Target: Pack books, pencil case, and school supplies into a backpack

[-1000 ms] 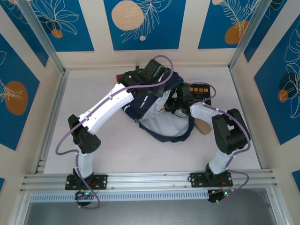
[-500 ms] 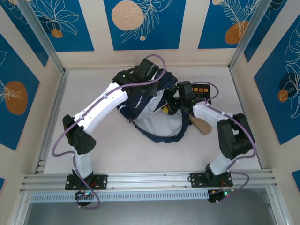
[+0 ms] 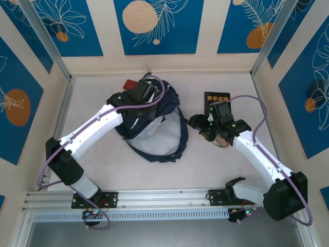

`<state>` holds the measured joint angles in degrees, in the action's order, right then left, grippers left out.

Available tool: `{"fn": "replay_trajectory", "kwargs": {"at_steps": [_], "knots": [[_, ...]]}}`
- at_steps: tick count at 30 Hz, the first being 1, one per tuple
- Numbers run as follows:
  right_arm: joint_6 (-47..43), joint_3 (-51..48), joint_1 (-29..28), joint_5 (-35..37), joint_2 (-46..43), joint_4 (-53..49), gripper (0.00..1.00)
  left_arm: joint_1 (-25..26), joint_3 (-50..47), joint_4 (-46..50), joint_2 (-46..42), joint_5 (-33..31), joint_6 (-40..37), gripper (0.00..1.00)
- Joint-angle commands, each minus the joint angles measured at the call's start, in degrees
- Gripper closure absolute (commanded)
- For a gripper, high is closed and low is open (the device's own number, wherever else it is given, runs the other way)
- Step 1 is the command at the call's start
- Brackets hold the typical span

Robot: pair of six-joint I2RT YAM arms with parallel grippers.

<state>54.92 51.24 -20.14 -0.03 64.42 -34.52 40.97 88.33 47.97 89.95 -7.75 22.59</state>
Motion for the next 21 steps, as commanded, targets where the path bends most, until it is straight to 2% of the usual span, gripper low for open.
{"fn": "replay_trajectory", "kwargs": {"at_steps": [1, 3, 4, 6, 8, 10, 14, 21], "knots": [[-6.40, 1.11, 3.07, 6.98, 0.55, -6.53, 0.27, -0.62, -5.09, -1.43, -4.42, 4.03, 0.53, 0.74], [-9.55, 3.64, 5.51, 8.06, 3.38, -5.95, 0.27, -0.55, -8.42, -2.15, -6.38, 4.31, 2.21, 0.49], [-10.72, 4.87, 6.59, 8.73, 5.22, -5.76, 0.26, -0.58, -9.62, -2.89, -7.27, 4.47, 3.06, 0.40], [-13.32, 8.31, 9.32, 9.98, 10.53, -4.88, 0.26, -0.56, -11.73, -4.07, -8.94, 4.22, 4.47, 0.27], [-15.18, 12.17, 11.79, 11.46, 16.10, -4.88, 0.26, -0.67, -12.77, -4.38, -10.16, 2.69, 5.79, 0.20], [-16.39, 17.13, 13.73, 12.09, 22.10, -6.00, 0.27, -0.95, -13.50, -4.32, -10.99, 0.96, 7.22, 0.16], [-19.62, 26.42, 13.84, 15.44, 32.95, -6.90, 0.26, -2.30, -15.49, -4.65, -12.83, -1.44, 9.63, 0.10], [-22.38, 41.16, 14.33, 17.37, 50.54, -12.69, 0.25, -5.16, -18.65, -4.90, -16.18, -1.83, 12.18, 0.05]]}}
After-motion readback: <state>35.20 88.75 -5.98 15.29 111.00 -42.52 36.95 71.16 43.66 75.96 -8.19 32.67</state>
